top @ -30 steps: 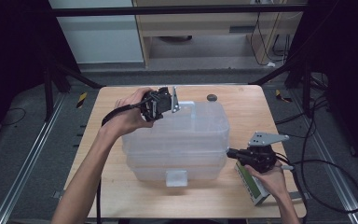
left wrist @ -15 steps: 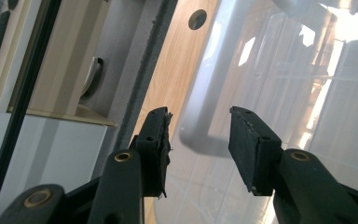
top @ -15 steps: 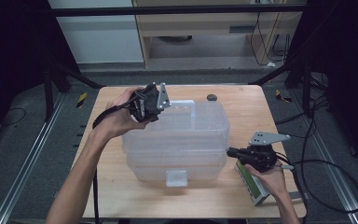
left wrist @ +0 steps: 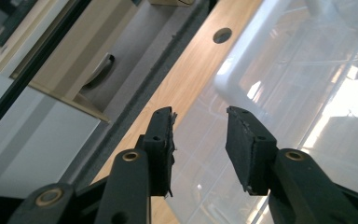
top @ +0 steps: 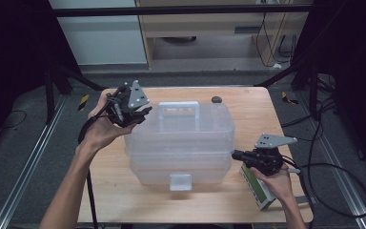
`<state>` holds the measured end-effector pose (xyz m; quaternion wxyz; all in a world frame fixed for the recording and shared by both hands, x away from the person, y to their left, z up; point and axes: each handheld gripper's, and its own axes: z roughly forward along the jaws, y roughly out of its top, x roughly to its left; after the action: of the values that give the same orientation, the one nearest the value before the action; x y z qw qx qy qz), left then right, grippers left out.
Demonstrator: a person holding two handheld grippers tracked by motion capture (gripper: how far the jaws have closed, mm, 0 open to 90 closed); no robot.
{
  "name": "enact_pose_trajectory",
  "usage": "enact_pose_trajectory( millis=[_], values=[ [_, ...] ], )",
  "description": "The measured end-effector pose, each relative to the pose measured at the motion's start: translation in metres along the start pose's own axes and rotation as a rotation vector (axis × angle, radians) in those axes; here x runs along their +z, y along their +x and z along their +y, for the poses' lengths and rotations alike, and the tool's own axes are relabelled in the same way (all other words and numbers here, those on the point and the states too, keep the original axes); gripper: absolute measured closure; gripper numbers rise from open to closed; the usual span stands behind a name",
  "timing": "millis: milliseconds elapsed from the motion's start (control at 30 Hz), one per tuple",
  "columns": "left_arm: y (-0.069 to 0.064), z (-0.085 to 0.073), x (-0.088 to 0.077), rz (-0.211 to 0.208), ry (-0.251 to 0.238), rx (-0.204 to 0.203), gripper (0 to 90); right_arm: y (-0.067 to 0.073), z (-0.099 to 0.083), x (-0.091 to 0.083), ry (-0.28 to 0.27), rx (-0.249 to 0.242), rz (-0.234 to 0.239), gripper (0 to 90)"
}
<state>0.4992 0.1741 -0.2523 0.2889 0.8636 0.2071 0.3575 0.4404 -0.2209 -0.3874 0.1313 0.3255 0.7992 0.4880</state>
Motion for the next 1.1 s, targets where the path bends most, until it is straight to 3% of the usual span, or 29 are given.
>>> enact_pose_trajectory(
  millis=[33, 67, 100, 200, 267, 533, 700, 833, 967, 1100],
  values=[
    [0.000, 0.000, 0.000, 0.000, 0.000, 0.000, 62.7, 0.000, 0.000, 0.000, 0.000, 0.000, 0.000, 90.0],
    [0.001, -0.004, -0.002, 0.012, -0.009, -0.020, 63.7, 0.000, 0.000, 0.000, -0.002, 0.000, -0.001, 90.0],
    [0.002, -0.013, -0.007, 0.023, -0.029, -0.067, 64.2, 0.000, 0.000, 0.000, -0.002, 0.000, -0.001, 90.0],
    [0.004, -0.022, -0.011, 0.048, -0.037, -0.099, 65.3, 0.000, 0.000, 0.000, -0.001, 0.001, 0.000, 90.0],
    [0.007, -0.036, -0.018, 0.070, -0.054, -0.154, 66.4, 0.000, 0.000, 0.000, 0.000, 0.000, 0.000, 90.0],
    [0.001, -0.071, -0.028, 0.100, -0.073, -0.251, 70.1, 0.000, 0.000, 0.000, -0.001, 0.003, 0.001, 90.0],
    [-0.007, -0.087, -0.027, 0.109, -0.076, -0.274, 70.7, 0.000, 0.000, 0.000, -0.003, 0.002, -0.001, 90.0],
    [-0.013, -0.106, -0.029, 0.118, -0.092, -0.329, 72.4, 0.000, 0.000, 0.000, -0.006, 0.002, -0.001, 90.0],
    [-0.019, -0.120, -0.030, 0.111, -0.102, -0.372, 74.3, -0.001, 0.001, 0.000, -0.009, 0.004, 0.001, 90.0],
    [-0.027, -0.134, -0.026, 0.093, -0.101, -0.383, 75.1, -0.001, 0.001, 0.000, -0.011, 0.005, 0.001, 90.0]
  ],
)
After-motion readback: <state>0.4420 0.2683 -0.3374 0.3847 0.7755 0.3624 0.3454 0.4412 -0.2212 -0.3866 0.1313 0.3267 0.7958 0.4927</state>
